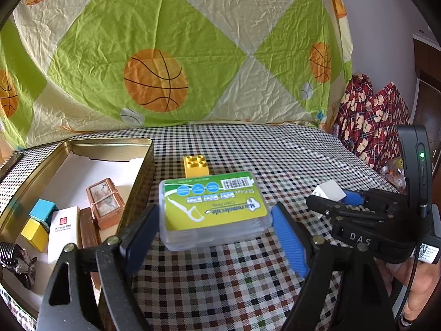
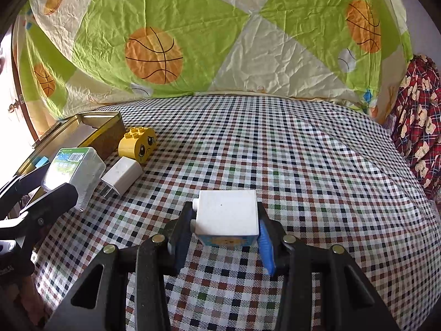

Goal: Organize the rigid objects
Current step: 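Lift and carry the clear box and sun-face block toward the gold tin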

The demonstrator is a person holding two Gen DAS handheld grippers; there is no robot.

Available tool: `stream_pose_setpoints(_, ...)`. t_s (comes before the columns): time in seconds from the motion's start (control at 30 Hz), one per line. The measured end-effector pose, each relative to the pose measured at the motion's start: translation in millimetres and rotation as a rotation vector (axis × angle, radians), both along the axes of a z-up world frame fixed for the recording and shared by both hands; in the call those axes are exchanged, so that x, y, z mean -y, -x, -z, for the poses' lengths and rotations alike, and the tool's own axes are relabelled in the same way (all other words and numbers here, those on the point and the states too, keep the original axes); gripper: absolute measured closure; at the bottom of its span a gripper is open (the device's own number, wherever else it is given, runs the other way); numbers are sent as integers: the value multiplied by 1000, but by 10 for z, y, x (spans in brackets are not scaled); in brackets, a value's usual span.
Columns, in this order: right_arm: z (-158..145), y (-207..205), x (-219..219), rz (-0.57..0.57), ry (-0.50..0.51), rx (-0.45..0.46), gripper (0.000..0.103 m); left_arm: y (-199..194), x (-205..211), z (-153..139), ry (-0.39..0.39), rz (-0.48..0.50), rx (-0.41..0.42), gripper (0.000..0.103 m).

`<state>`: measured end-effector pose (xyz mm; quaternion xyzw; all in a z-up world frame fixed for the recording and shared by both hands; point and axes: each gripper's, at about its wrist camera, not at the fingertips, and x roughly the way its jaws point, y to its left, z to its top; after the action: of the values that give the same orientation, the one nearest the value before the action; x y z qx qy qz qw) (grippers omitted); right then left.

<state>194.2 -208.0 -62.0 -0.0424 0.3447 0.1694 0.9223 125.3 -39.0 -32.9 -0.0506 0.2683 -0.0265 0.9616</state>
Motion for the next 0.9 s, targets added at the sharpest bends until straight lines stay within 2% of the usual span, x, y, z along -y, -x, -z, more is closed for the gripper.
stream_pose_setpoints(0.4,-180,236,40,29,-9,154,58,137,25,-75,-33,-35,80,20)
stream_pose_setpoints(0.9,-260,342,150,56,-68,219,58,227,43,-123,-49,-58,135,20)
